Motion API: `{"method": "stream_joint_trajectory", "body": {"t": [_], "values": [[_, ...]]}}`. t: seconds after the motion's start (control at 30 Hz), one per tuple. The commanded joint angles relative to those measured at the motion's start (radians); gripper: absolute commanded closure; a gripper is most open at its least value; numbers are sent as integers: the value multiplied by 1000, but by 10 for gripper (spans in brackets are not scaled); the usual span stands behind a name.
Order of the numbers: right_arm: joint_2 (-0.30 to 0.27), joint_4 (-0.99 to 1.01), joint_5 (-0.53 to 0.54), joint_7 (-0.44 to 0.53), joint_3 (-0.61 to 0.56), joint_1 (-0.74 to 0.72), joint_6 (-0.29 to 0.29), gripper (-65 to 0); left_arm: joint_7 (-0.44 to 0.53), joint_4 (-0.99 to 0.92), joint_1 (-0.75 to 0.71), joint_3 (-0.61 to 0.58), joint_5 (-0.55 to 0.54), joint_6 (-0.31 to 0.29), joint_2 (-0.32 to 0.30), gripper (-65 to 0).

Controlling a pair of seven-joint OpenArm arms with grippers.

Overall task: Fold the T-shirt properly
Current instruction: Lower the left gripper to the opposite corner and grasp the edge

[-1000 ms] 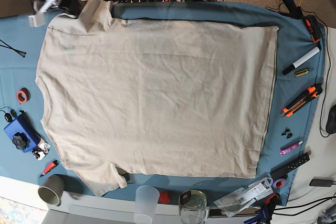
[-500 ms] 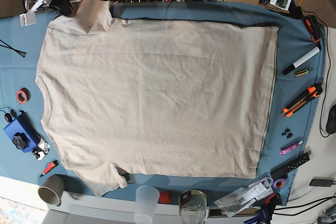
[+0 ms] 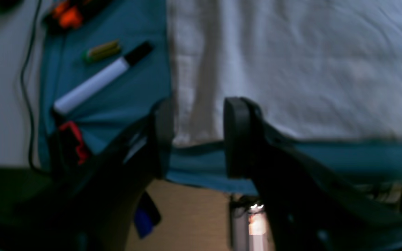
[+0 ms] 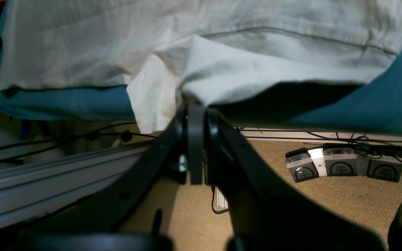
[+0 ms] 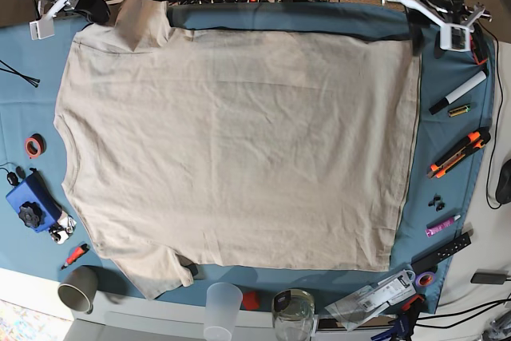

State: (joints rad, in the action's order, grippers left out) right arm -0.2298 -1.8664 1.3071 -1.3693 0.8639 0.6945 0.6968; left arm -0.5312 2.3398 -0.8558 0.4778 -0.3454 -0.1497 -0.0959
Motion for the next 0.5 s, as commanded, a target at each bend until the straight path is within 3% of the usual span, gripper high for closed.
{"method": "stream_joint_trajectory", "body": {"t": [0.0, 0.2, 0.47], "values": [[-14, -15, 20, 9, 9, 6, 1, 0, 16, 16, 6, 2, -23, 2, 7, -246], [-17, -15, 20, -6, 9, 7, 1, 0, -88, -107, 88, 2, -124, -4, 49, -246], [-37, -15, 20, -15, 9, 7, 1, 0, -90, -182, 134, 2, -127, -7, 62, -246]]}}
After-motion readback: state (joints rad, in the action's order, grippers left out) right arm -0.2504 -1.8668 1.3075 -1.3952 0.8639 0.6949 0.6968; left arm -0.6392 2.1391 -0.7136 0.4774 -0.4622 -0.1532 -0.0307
